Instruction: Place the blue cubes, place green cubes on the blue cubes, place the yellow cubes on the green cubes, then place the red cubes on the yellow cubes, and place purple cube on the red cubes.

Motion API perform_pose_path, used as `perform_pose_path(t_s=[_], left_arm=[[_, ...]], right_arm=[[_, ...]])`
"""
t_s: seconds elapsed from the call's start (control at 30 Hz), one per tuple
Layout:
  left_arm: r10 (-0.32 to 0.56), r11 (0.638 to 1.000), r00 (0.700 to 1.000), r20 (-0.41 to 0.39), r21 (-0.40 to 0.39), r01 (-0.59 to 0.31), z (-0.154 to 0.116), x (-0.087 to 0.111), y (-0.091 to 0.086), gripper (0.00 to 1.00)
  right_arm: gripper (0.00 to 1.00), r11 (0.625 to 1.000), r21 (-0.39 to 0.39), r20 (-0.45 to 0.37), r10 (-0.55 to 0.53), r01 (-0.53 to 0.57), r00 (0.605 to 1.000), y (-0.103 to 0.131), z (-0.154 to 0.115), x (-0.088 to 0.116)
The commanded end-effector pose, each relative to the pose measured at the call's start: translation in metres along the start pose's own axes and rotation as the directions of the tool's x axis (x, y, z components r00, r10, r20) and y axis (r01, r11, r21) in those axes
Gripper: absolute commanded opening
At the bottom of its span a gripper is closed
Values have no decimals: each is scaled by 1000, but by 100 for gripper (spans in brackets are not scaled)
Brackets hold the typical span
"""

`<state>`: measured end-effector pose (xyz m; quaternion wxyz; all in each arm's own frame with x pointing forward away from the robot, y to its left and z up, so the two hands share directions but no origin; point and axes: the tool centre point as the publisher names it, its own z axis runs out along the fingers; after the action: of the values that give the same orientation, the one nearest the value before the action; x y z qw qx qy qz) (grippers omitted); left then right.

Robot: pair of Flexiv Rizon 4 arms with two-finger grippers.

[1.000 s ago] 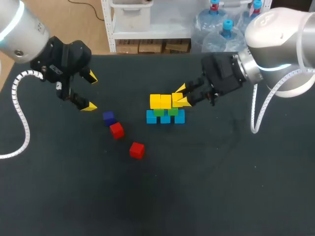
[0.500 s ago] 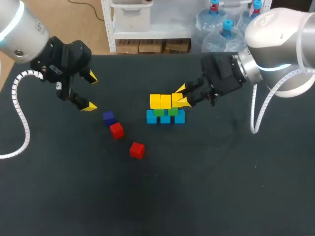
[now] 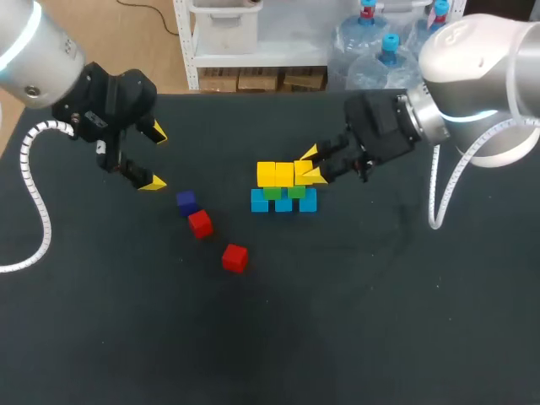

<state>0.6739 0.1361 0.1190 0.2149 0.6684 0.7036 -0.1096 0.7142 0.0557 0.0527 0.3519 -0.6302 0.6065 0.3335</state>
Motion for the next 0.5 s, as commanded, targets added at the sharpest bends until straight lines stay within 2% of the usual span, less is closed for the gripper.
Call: perform_pose_path(t_s=[0.03,0.5], left_arm=[[4,1000,1000,5,1,-4,0,1,0,100],[4,1000,1000,5,1,-4,0,1,0,100]], right_arm=[[0,1000,-2,2,1,-1,1000,-1,1,0],[7,1000,-2,1,5,-5,1000,-2,1,1]])
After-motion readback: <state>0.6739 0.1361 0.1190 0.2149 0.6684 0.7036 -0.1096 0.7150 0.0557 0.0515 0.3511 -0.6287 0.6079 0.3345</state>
